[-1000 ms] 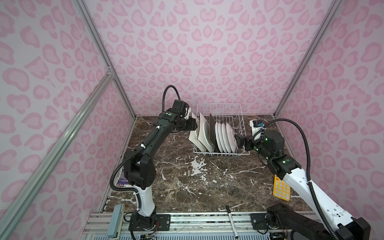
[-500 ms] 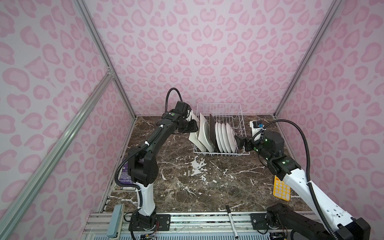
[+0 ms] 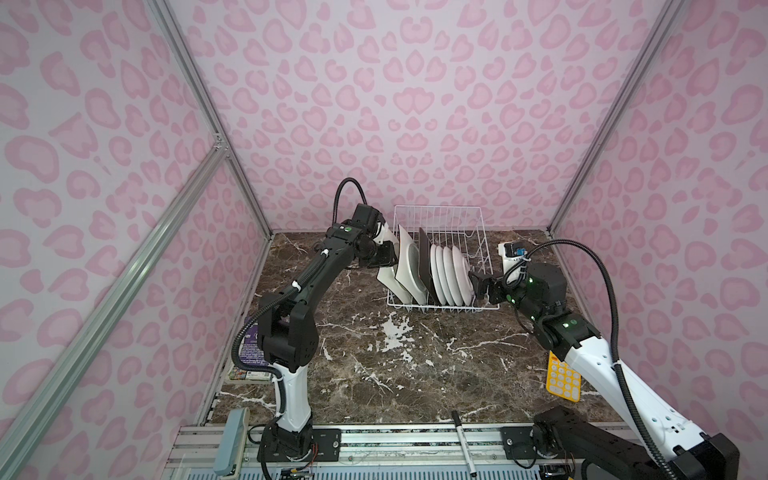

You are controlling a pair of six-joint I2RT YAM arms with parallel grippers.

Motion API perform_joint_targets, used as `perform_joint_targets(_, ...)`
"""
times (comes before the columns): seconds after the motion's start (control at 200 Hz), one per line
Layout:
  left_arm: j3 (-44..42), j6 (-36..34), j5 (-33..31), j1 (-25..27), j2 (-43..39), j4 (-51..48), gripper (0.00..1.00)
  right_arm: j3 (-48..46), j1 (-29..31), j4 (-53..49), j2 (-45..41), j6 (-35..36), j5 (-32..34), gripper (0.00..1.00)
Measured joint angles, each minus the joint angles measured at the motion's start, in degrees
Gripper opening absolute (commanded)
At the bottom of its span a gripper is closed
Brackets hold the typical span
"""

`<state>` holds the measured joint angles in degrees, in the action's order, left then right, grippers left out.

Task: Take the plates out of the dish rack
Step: 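Close the left gripper on the square white plate's rim and tilt it out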

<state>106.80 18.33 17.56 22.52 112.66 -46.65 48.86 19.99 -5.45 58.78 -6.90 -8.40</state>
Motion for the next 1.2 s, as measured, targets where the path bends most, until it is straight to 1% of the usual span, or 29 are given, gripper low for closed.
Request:
perform_joint_targets(0.07,0.0,0.1,0.2,0.0,0.0,0.0,0.38,0.0,0.0,0.0,0.0,0.0,0.0,1.0)
perform_joint_targets(0.245,0.0,0.7,0.7,0.2,0.0,0.0,0.38,-0.2,0.0,0.1,0.0,0.0,0.0,0.99)
perform_joint_targets(0.26,0.0,0.7,0.7,0.2,0.0,0.0,0.33,-0.2,0.0,0.0,-0.1,0.0,0.0,0.99)
perform_joint_targets(0.33,0.0,1.3,0.9,0.3,0.0,-0.1,0.32,-0.2,0.0,0.0,-0.3,0.0,0.0,1.0)
perform_joint_targets(0.365,0.0,1.3,0.9,0.3,0.0,-0.1,0.28,-0.3,0.0,0.2,-0.4,0.0,0.0,1.0)
perform_joint_targets(0.385,0.0,1.3,1.0,0.3,0.0,-0.1,0.24,-0.3,0.0,0.3,-0.5,0.0,0.0,1.0)
perform_joint_targets(0.41,0.0,1.5,1.1,0.3,0.0,-0.1,0.22,-0.3,0.0,0.3,-0.6,0.0,0.0,1.0)
perform_joint_targets(0.495,0.0,2.7,2.8,0.4,0.0,0.3,0.21,-0.3,0.0,0.4,-0.6,0.0,0.0,1.0)
perform_joint_targets(0.78,-2.0,4.3,3.1,0.7,-1.2,1.7,0.2,-0.3,0.0,1.2,-0.4,0.0,0.0,0.99)
perform_joint_targets(0.81,-2.3,4.6,3.2,0.7,-1.4,1.9,0.18,-0.4,0.0,1.3,-0.5,0.0,0.0,1.0)
perform_joint_targets(0.95,-3.2,6.6,3.6,0.7,-2.1,3.0,0.15,-0.5,0.0,1.3,-0.9,0.0,0.0,1.0)
perform_joint_targets(1.2,-3.3,7.1,3.8,0.7,-2.3,3.1,0.07,-1.3,0.0,1.3,-1.6,0.0,0.9,1.0)
